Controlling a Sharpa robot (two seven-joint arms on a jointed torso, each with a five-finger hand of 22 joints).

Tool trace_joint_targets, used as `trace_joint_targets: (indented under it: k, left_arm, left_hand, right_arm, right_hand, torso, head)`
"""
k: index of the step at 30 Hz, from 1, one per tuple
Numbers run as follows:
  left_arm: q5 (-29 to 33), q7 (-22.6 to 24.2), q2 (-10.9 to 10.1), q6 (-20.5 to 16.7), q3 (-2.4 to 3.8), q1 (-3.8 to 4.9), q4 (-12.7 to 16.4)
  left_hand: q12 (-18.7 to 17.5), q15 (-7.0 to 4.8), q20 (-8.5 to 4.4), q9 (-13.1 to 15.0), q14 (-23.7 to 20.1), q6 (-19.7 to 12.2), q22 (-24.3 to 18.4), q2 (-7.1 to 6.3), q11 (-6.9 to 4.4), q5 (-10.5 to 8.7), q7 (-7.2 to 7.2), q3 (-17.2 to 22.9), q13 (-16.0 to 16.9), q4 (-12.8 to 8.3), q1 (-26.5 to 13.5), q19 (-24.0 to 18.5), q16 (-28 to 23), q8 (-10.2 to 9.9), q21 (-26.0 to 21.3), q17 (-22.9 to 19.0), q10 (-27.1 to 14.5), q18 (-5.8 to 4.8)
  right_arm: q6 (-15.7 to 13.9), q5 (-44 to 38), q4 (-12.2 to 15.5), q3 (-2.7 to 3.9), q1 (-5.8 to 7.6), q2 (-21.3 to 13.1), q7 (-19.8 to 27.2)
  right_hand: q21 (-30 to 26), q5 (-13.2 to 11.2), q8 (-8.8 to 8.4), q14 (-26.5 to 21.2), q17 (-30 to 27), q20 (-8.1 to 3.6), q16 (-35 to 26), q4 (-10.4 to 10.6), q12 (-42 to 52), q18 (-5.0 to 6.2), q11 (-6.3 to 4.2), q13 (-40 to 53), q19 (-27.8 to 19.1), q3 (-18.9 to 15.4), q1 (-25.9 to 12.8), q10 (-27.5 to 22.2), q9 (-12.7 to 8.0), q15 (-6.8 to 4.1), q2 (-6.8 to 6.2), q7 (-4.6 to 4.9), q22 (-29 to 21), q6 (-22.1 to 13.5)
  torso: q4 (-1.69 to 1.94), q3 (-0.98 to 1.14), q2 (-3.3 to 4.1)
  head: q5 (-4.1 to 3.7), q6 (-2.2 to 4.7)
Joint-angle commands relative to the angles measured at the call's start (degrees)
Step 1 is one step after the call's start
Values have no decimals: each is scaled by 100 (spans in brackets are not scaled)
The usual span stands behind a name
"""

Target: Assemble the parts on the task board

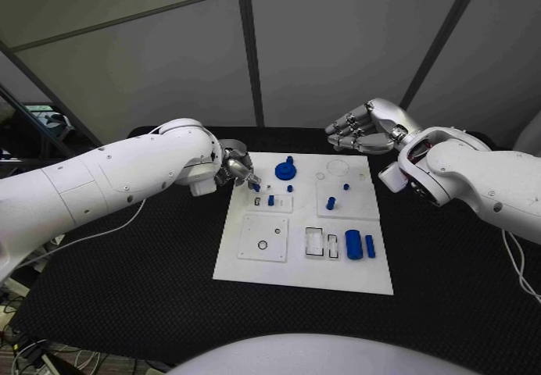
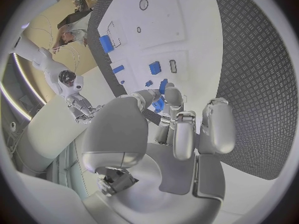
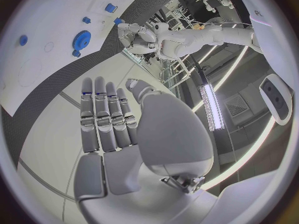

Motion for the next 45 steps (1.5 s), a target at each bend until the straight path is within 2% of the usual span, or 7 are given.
trace_joint_targets:
  k: [1,9,13,18,23,31,45]
  left_arm:
    - [-382,96,-91,-473,-4,-57,194]
    - [-534,30,-289,-890,-8,-216,482]
    - [-555,2,-367,-997,-9,-292,584]
    - [-561,-33,-388,-993,-9,-333,635]
    - [-570,-52,-377,-937,-9,-361,646]
    - [-601,-93,-347,-878,-9,-423,660]
    - [-680,-123,-334,-732,-9,-446,682]
  left_hand:
    - [30,-48,5,11,557,45,606,-66,-111,29,7,712,20,-746,-22,61,14,5,51,1333,158,33]
    - [62,-63,-9,14,559,82,643,-94,-127,44,-10,737,73,-758,-40,93,15,5,103,1336,220,21]
    - [64,-67,-13,15,560,89,648,-102,-131,48,-14,744,77,-763,-43,97,17,5,109,1339,230,19]
    - [65,-70,-15,16,560,94,650,-109,-134,51,-16,749,81,-767,-44,99,17,4,111,1339,238,19]
    - [65,-70,-15,16,560,94,650,-109,-134,51,-16,749,81,-767,-44,99,17,4,111,1339,238,19]
    - [58,-71,-16,16,558,97,645,-111,-135,52,-17,752,71,-768,-46,96,12,3,103,1330,237,21]
    - [58,-71,-16,16,558,97,645,-111,-135,52,-17,752,71,-768,-46,96,12,3,103,1330,237,21]
  right_arm:
    - [-8,-46,1,3,9,-1,37]
    - [-8,-49,-3,3,9,-1,37]
    - [-8,-49,-6,3,8,-4,38]
    - [-6,-50,-8,3,8,-1,40]
    - [-7,-50,-9,3,8,0,40]
    - [-19,-50,-9,3,7,2,41]
    - [-15,-50,-7,3,6,-3,39]
  right_hand:
    - [-37,14,7,30,-7,-5,-26,11,27,18,20,-7,35,9,-58,-17,4,-5,18,18,-6,4]
    - [-40,15,9,32,-7,-4,-26,15,28,18,20,-6,38,12,-63,-15,5,-5,23,18,-8,6]
    - [-40,15,9,32,-7,-4,-26,15,28,18,20,-6,38,12,-63,-15,5,-5,23,18,-8,6]
    - [-40,15,9,32,-7,-4,-26,15,28,18,20,-6,38,12,-63,-15,5,-5,23,18,-8,6]
    - [-40,15,9,32,-7,-4,-26,15,28,18,20,-6,38,12,-63,-15,5,-5,23,18,-8,6]
    - [-40,15,9,32,-7,-4,-26,15,28,18,20,-6,38,12,-63,-15,5,-5,23,18,-8,6]
    - [-40,15,9,32,-7,-4,-26,15,28,18,20,-6,38,12,-63,-15,5,-5,23,18,-8,6]
  torso:
    - [2,-3,-1]
    - [-4,-1,-1]
    - [3,-8,6]
    - [-5,-1,7]
    - [-9,-3,13]
    - [-1,-2,6]
    - [-5,-4,7]
  head:
    - [8,-7]
    - [24,-5]
    - [24,-6]
    - [35,-9]
    - [43,-11]
    - [34,-28]
    - [28,-28]
